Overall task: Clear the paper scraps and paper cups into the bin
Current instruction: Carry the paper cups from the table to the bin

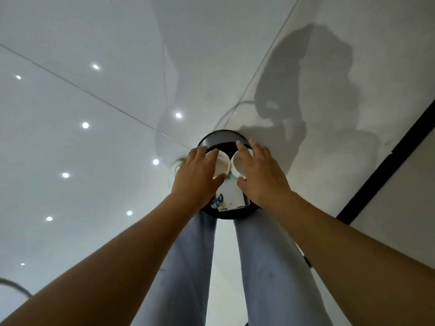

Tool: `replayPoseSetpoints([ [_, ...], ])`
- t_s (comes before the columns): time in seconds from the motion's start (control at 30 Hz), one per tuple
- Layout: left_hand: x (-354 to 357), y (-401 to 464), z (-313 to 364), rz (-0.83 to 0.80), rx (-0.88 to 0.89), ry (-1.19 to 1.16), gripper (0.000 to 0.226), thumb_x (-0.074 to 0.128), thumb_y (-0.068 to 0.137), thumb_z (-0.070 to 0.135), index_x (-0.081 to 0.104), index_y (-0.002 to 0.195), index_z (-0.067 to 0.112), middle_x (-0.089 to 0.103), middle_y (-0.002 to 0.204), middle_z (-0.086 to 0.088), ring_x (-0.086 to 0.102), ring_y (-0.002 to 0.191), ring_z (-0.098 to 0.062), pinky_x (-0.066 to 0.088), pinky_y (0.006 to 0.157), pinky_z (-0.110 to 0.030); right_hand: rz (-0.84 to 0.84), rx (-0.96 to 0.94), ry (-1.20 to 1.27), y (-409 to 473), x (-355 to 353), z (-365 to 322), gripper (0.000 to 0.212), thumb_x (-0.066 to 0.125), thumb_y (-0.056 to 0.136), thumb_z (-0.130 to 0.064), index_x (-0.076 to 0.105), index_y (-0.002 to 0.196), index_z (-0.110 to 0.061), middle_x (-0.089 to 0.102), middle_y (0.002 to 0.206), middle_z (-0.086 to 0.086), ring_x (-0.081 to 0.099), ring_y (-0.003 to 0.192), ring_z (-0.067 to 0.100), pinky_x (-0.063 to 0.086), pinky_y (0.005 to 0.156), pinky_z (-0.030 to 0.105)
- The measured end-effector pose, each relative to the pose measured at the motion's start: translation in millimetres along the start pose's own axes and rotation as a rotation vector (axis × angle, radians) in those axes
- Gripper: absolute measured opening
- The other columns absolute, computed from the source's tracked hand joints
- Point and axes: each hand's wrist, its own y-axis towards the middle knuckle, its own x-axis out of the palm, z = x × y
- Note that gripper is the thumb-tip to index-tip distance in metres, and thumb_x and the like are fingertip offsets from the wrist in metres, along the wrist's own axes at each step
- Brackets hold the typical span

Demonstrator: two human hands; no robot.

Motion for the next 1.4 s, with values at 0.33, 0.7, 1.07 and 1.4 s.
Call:
replayPoseSetpoints([
  [0.33,-122,-131,18,0.101,-0.148,-0.055,0.047,0.043,0.095,0.042,0.041,0.135,0.017,0.045,0.137,-0.004,0.040,0.126,-0.023,0.039,0.098,-0.033,0.108,-0.185,-0.159,-116,-115,-77,0.068,0.053,0.093,-0.022,0.018,0.151,-0.021,0.020,0.156,0.008,0.019,0.143,0.025,0.022,0.115,0.036],
  [0.7,-217,-336,34,0.419,-0.385,0.006,0.051,0.040,0.096,0.043,0.038,0.140,0.017,0.042,0.142,-0.005,0.037,0.131,-0.023,0.028,0.110,-0.034,0.165,-0.545,-0.434,-273,-205,-222,0.064,0.052,0.094,-0.029,0.021,0.150,-0.022,0.022,0.156,0.007,0.023,0.141,0.026,0.023,0.115,0.038],
  [1.07,-257,-498,-98,0.653,-0.662,-0.273,0.049,0.041,0.096,0.043,0.041,0.138,0.017,0.047,0.137,-0.003,0.042,0.126,-0.021,0.031,0.107,-0.032,0.158,-0.810,-0.682,-340,-172,-448,0.062,0.053,0.094,-0.030,0.024,0.148,-0.020,0.031,0.151,0.008,0.032,0.136,0.028,0.028,0.112,0.041],
  [1.4,-282,-621,-275,0.681,-0.851,-0.354,0.050,0.040,0.096,0.042,0.040,0.138,0.015,0.046,0.136,-0.006,0.040,0.125,-0.023,0.031,0.107,-0.032,0.068,-0.947,-0.686,-361,-94,-645,0.062,0.051,0.093,-0.030,0.025,0.149,-0.020,0.033,0.149,0.005,0.035,0.132,0.026,0.036,0.107,0.038],
])
